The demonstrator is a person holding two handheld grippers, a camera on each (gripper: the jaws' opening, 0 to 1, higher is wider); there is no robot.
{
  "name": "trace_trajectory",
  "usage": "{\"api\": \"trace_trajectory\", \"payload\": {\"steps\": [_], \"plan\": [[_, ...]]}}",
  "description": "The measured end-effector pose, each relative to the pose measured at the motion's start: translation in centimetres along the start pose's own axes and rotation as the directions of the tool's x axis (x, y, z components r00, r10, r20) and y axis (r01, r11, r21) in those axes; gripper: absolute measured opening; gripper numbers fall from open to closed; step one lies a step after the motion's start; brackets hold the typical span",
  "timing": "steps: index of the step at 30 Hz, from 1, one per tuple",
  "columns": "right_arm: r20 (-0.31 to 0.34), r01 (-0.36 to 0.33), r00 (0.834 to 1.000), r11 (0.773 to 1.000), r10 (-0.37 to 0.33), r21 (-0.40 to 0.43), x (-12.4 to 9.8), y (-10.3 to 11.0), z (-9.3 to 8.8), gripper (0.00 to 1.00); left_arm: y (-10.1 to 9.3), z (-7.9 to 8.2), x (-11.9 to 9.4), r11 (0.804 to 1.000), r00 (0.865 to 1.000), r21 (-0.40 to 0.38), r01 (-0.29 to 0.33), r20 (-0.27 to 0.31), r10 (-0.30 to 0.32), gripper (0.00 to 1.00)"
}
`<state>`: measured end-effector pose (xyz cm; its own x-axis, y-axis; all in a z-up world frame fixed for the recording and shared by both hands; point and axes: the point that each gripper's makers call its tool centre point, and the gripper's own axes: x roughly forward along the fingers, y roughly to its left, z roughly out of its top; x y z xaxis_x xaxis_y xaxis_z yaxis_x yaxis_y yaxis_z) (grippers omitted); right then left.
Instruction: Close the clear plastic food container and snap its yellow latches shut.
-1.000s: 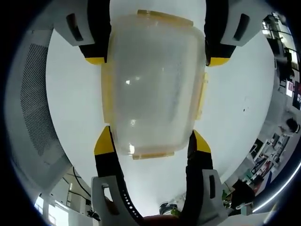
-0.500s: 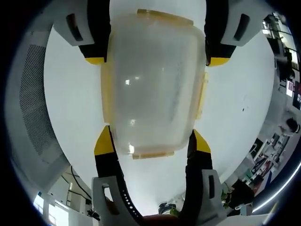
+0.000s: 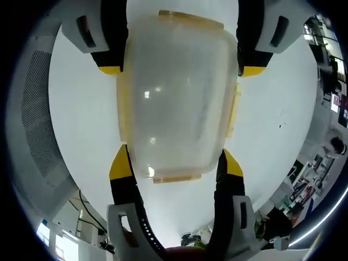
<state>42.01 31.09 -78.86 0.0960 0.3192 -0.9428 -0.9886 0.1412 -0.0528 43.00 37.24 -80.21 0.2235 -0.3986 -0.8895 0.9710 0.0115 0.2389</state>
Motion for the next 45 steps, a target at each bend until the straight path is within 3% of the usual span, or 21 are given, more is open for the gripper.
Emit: {"api": "trace_trajectory", "payload": {"steps": [14, 18, 22, 26, 35, 40, 45], "plan": [[0.005, 0.024, 1.000, 1.000, -0.024, 0.008, -0.2, 0.3, 0.1, 0.73, -0.4, 0.0, -0.2, 1.000, 1.000, 0.010, -0.007, -0.007, 0.007, 0.85], [0.079, 0.053, 0.995, 0.996, -0.058, 0.067, -0.8, 0.4, 0.7, 0.75, -1.0, 0.1, -0.5, 1.000, 1.000, -0.007, -0.003, 0.016, 0.003, 0.86], [0.083, 0.082, 0.993, 0.993, -0.089, 0.085, -1.3, 0.3, 0.3, 0.78, -1.2, 0.4, -1.0, 0.999, 0.998, -0.051, -0.012, 0.056, 0.015, 0.88], [0.148, 0.100, 0.981, 0.981, -0.125, 0.169, -2.0, 0.3, 0.7, 0.79, -1.3, 0.7, -1.2, 0.996, 0.996, -0.088, -0.027, 0.082, 0.035, 0.90], [0.213, 0.137, 0.956, 0.950, -0.200, 0.279, -2.9, 0.5, 0.6, 0.79, -1.4, 1.2, -2.5, 0.980, 0.985, -0.187, -0.060, 0.148, 0.089, 0.93], [0.248, 0.144, 0.940, 0.933, -0.233, 0.329, -3.6, 0.8, 0.8, 0.78, -1.2, 1.2, -3.5, 0.960, 0.969, -0.266, -0.083, 0.204, 0.141, 0.93], [0.266, 0.160, 0.925, 0.913, -0.272, 0.375, -4.1, 1.3, 0.6, 0.78, -1.6, 0.7, -4.1, 0.954, 0.964, -0.284, -0.100, 0.211, 0.164, 0.93]]}}
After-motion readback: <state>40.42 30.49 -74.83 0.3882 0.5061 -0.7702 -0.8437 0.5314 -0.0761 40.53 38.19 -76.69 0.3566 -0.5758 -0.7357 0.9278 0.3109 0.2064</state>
